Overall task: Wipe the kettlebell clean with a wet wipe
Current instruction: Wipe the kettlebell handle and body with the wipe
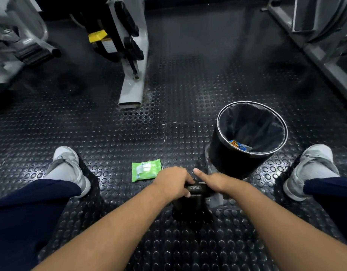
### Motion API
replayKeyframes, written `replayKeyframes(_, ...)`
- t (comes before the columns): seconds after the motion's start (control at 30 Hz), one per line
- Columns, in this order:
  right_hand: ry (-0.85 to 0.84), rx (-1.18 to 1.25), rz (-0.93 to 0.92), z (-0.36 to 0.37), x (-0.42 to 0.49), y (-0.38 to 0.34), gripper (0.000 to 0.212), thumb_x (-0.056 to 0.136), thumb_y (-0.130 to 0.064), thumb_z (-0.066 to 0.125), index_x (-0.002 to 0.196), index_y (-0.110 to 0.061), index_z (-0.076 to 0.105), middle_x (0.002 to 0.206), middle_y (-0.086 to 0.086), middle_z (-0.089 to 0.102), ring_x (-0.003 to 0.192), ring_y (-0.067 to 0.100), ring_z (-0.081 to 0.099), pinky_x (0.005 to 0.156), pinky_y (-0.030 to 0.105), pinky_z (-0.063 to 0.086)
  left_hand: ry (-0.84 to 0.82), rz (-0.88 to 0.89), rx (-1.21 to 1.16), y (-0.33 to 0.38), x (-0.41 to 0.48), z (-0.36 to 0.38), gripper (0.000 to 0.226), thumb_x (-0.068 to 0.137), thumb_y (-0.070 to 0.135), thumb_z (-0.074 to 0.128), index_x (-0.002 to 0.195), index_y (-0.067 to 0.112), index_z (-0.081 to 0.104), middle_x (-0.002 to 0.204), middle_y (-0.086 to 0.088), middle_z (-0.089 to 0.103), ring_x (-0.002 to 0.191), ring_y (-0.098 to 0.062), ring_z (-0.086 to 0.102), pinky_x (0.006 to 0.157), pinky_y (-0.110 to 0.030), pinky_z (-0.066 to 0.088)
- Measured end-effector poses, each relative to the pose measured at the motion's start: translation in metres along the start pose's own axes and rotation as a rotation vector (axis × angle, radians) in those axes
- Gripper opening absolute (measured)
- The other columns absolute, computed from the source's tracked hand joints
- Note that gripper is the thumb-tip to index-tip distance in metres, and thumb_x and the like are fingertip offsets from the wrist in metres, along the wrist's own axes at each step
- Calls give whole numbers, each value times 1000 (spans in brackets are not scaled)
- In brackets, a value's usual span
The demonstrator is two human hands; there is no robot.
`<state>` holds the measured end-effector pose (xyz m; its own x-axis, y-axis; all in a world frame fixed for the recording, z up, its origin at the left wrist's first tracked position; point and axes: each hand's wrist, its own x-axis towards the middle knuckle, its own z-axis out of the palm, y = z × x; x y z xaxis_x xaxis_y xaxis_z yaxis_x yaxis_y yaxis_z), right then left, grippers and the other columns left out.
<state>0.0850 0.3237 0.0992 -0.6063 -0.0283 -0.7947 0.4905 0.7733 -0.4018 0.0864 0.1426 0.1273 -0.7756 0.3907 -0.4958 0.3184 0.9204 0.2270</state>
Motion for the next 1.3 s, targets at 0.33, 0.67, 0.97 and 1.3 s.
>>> replayKeyframes(0.33, -56, 3, 13, 5, 5, -5, 101, 81, -90, 22, 138, -15, 59, 150, 13, 49, 137, 29, 46, 112, 40, 32, 5, -1, -2, -2, 1, 0, 52, 82, 44, 81, 131, 48, 65, 116, 11, 70, 110, -17, 65, 89, -33, 54)
replayKeyframes(0.67, -140, 1212, 48, 22, 9, 39, 83, 92, -76, 32, 144, -13, 49, 132, 16, 66, 120, 33, 64, 103, 50, 49, 13, 11, -17, -3, 1, -2, 52, 81, 42, 84, 131, 44, 67, 125, 14, 69, 114, -15, 64, 86, -28, 50)
replayKeyframes(0.97, 78, 1948, 259, 57, -3, 11, 81, 94, -71, 38, 133, -1, 49, 127, 22, 62, 113, 46, 63, 92, 65, 51, 5, 9, -12, -3, 3, -3, 53, 80, 44, 85, 130, 45, 67, 127, 16, 67, 119, -16, 61, 81, -26, 43)
replayKeyframes(1.3, -41, 1930, 246, 44, -12, 9, 89, 89, -75, 45, 141, -3, 49, 130, 29, 61, 111, 45, 65, 99, 59, 50, -55, 31, 4, -5, 9, -9, 53, 77, 44, 86, 128, 42, 69, 125, 15, 69, 116, -16, 62, 79, -28, 47)
